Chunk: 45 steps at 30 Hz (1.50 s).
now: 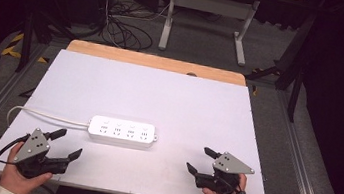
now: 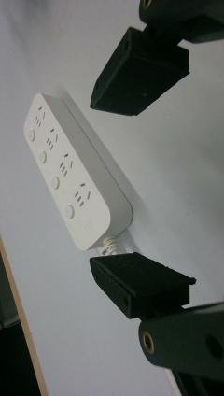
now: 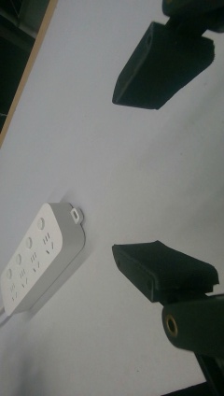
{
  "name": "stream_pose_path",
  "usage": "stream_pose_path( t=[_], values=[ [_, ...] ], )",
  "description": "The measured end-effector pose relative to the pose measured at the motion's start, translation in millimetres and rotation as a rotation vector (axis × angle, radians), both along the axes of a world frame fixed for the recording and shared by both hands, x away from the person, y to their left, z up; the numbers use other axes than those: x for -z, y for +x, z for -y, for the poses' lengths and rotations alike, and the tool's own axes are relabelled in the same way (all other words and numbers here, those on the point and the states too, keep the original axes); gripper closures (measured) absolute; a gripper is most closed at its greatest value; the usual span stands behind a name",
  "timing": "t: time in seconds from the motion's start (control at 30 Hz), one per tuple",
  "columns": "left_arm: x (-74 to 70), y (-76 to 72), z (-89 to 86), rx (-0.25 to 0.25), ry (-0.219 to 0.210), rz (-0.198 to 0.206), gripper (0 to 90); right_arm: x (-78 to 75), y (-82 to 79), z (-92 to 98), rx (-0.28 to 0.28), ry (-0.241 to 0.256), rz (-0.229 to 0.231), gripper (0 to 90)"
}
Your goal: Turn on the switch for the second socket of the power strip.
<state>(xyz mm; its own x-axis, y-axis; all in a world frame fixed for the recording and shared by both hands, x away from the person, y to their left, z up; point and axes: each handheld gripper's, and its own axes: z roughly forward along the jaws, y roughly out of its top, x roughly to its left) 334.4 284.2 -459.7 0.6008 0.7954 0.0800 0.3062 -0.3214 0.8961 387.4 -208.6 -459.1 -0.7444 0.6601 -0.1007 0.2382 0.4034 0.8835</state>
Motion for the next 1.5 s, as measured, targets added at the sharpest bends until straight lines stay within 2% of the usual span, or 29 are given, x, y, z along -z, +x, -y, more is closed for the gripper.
stream_pose_path(
  t=[0.13, 0.27, 0.37, 0.5, 0.63, 0.8, 0.93, 1.03, 1.17, 1.33, 1.5],
  values=[
    [-0.1, 0.3, 0.3, 0.005, 0.013, -0.006, 19.1, 0.3, -0.4, 0.2, -0.009, 0.0, -0.001, 26.5],
    [-1.6, -0.6, 0.7, 0.014, 0.008, -0.003, 18.0, 0.4, -0.3, -0.1, -0.012, 0.001, -0.004, 26.6],
    [-2.3, -0.9, -0.2, 0.008, 0.0, -0.009, 17.9, 0.5, -0.1, -0.2, -0.012, 0.003, -0.002, 26.6],
    [-4.0, -1.7, -1.0, -0.02, -0.031, -0.047, 15.3, 0.6, -0.6, -1.1, -0.012, 0.0, -0.005, 26.8],
    [-5.6, -2.3, -1.0, -0.015, -0.042, -0.049, 15.3, 0.8, -0.3, -1.0, -0.013, 0.0, -0.002, 27.4],
    [-6.7, -2.3, 1.0, -0.015, -0.026, -0.038, 17.3, 0.7, -0.3, -0.5, -0.009, 0.003, -0.002, 28.3],
    [-10.1, -1.0, 0.6, -0.017, -0.057, -0.055, 17.6, 0.5, -0.5, -0.5, -0.02, 0.015, 0.001, 32.3],
    [-12.8, 0.1, 1.4, -0.006, -0.052, -0.06, 21.5, 0.4, -1.1, -1.4, -0.032, 0.009, 0.009, 34.2],
    [-16.1, 2.1, 4.5, -0.013, -0.026, -0.062, 21.5, 0.1, -1.6, -1.6, -0.026, 0.012, 0.008, 34.2],
    [-20.6, 4.0, 8.5, -0.015, -0.011, -0.057, 21.6, 0.6, -0.5, -0.8, -0.025, 0.032, -0.02, 35.2],
    [-27.1, 9.1, 11.1, -0.015, -0.004, -0.056, 22.4, 0.4, -1.0, -1.5, -0.033, 0.027, -0.022, 37.4]
  ],
)
